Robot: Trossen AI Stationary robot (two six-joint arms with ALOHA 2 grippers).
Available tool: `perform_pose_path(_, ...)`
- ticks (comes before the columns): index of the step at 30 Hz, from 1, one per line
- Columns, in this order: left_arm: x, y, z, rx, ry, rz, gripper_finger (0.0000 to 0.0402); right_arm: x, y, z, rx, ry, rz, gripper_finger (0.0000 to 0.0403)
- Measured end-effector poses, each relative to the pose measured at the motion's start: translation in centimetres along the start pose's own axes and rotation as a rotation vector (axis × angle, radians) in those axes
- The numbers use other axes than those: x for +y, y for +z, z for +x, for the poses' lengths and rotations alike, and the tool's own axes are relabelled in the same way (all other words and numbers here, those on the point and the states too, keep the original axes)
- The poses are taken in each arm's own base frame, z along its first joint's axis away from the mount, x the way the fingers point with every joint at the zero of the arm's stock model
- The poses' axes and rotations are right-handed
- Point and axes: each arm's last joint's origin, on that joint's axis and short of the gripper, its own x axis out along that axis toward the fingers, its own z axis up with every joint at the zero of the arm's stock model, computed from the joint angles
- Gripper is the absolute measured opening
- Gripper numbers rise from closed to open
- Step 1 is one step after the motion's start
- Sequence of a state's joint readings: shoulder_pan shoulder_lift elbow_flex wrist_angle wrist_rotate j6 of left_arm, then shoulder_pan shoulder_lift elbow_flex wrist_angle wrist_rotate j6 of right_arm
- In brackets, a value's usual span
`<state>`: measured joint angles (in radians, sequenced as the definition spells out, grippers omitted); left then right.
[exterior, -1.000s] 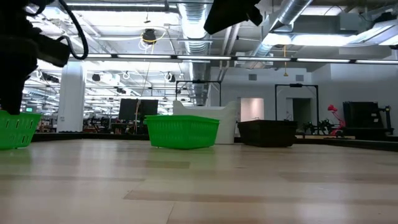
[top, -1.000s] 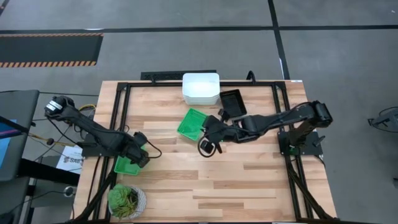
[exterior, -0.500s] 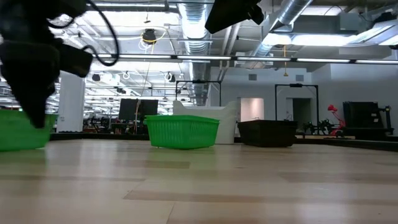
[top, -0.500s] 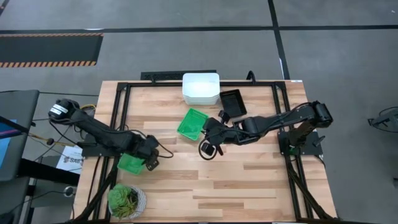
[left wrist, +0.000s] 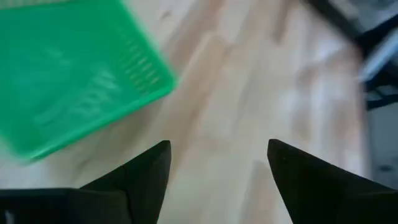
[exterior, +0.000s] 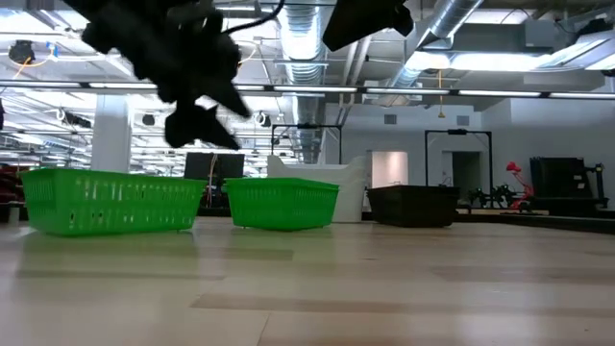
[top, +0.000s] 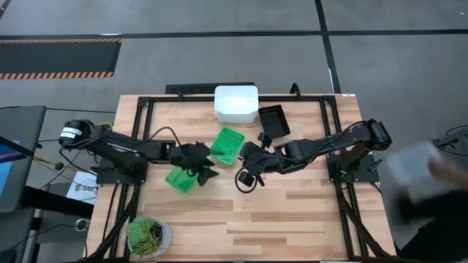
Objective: Stack baskets by color
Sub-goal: Stack the bottom green bin into the top green bin
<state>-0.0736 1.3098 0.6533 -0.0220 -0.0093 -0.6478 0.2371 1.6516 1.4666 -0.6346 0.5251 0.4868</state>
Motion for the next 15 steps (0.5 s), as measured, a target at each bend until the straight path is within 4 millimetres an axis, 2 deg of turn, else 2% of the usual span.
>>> perform_pose_path(3,-0.8,1.2,-0.6,0.036,-0.120,-0.030,0.0256,0.0,-0.4,-0.1,0.032,-0.012,-0.037,0.0098)
perform_pose_path(6,-2.2,2.5,-2.6,0.108,-0.203,-0.031,0.0256,0.2,-0.8,0.4,0.053,-0.020,-0.110,0.0098)
perform_pose_path(8,-3.3,3.2,-4.7,0.148,-0.195,-0.026,0.0256,0.5,-1.2,1.0,0.071,-0.026,-0.131,0.0098)
perform_pose_path(11,-5.1,4.1,-9.1,0.149,-0.137,0.004,0.0256,1.4,-1.5,2.5,0.059,-0.016,-0.153,0.0098)
perform_pose_path(15,-7.0,5.4,-15.5,-0.001,-0.050,0.056,0.0256,3.2,-1.6,6.2,0.001,0.122,-0.268,0.0098)
